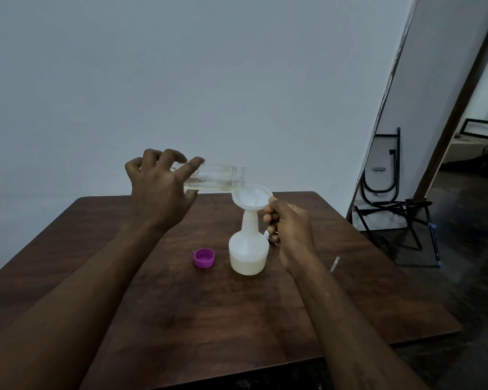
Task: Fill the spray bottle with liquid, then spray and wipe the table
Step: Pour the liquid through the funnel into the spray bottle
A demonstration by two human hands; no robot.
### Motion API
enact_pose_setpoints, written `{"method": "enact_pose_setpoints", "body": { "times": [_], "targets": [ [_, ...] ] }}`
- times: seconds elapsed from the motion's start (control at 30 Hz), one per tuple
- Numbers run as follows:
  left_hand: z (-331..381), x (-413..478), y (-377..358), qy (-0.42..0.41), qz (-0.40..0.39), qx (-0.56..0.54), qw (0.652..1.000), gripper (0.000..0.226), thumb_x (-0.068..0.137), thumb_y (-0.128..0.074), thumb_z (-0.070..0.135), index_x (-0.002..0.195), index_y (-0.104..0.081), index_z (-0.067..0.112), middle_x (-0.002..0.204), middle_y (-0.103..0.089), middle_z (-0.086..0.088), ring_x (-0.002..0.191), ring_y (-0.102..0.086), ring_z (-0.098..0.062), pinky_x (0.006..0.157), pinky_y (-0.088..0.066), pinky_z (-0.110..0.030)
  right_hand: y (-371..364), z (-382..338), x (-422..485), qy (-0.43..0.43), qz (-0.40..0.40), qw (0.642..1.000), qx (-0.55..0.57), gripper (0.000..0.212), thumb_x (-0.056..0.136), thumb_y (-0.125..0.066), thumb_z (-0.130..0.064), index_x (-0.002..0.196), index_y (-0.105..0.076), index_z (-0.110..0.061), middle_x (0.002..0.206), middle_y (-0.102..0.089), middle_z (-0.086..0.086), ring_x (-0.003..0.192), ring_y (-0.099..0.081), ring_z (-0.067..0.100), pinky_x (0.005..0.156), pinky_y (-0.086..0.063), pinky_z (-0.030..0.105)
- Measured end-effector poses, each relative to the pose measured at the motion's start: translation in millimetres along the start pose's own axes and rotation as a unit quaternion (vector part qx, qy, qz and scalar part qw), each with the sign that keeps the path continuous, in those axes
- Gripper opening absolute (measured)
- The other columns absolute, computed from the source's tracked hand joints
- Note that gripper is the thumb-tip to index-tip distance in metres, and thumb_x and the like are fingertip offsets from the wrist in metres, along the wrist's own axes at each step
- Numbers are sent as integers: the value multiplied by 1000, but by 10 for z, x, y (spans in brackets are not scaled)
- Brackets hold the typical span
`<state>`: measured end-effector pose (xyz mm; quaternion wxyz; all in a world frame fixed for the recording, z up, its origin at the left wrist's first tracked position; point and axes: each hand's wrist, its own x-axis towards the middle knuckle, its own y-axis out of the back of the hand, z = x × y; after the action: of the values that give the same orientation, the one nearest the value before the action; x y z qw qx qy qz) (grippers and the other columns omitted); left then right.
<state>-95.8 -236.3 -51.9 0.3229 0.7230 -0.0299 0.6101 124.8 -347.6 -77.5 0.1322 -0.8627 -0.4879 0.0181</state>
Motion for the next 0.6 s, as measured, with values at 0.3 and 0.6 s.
{"method": "enact_pose_setpoints", "body": {
  "times": [0.3, 0.6],
  "targets": [
    [-18, -1, 13, 3, 0, 1, 1000, 61, 73, -85, 27, 131, -69, 34, 121, -65, 1, 113, -51, -33, 91, -33, -49, -11, 6, 15, -3, 2, 1000, 1, 33, 96, -64, -21, 63, -68, -15, 58, -61, 1, 41, -44, 10, 40, -31, 22],
    [-44, -10, -12, 1, 5, 5, 1000, 63, 70, -86, 28, 130, -69, 36, 120, -65, 2, 112, -50, -32, 90, -32, -49, -4, 8, 6, -4, 3, 1000, -2, 32, 96, -63, -21, 66, -68, -14, 59, -61, 2, 41, -43, 9, 40, -31, 22]
  ]
}}
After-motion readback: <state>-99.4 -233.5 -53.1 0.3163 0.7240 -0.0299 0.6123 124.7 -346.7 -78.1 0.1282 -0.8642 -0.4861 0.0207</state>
